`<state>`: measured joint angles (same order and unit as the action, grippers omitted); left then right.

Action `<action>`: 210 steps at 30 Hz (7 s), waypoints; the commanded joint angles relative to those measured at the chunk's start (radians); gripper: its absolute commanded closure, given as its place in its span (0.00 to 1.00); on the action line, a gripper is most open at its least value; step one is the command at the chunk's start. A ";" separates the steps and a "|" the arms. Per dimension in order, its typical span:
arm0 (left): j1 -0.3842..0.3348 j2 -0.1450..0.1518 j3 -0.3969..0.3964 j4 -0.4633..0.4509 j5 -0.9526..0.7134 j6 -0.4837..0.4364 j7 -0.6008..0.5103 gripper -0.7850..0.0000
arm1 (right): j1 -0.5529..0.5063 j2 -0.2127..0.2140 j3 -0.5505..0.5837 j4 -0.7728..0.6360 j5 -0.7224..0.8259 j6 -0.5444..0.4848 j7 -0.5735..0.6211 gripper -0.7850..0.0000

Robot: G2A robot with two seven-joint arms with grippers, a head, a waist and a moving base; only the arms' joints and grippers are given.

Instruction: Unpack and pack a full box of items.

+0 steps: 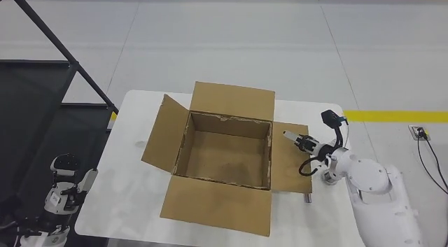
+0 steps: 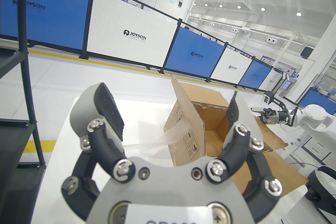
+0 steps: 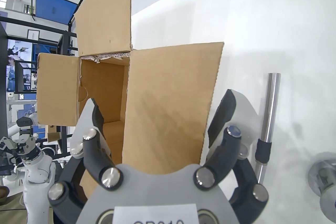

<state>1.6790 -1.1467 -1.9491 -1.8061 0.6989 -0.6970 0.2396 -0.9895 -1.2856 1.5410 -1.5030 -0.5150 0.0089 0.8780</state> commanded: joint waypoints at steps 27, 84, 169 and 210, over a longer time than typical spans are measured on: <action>0.000 0.000 0.000 0.000 0.000 0.000 0.000 0.00 | -0.243 0.057 0.057 -0.414 -0.278 0.000 0.093 0.00; 0.000 0.000 0.000 0.000 0.000 0.000 0.000 0.00 | 0.100 0.025 -0.302 0.105 -0.760 0.252 0.386 0.86; 0.000 0.000 0.000 0.000 0.000 0.000 0.000 0.00 | -0.057 -0.002 -0.274 -0.541 -0.764 0.364 -0.135 1.00; 0.051 -0.008 -0.083 0.033 -0.069 -0.008 0.043 0.00 | 0.705 -0.398 -1.078 0.803 -0.436 -0.020 0.076 1.00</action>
<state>1.7297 -1.1543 -2.0326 -1.7729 0.6298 -0.7046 0.2830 -0.2918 -1.6723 0.4699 -0.7323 -0.9498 -0.0100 0.9501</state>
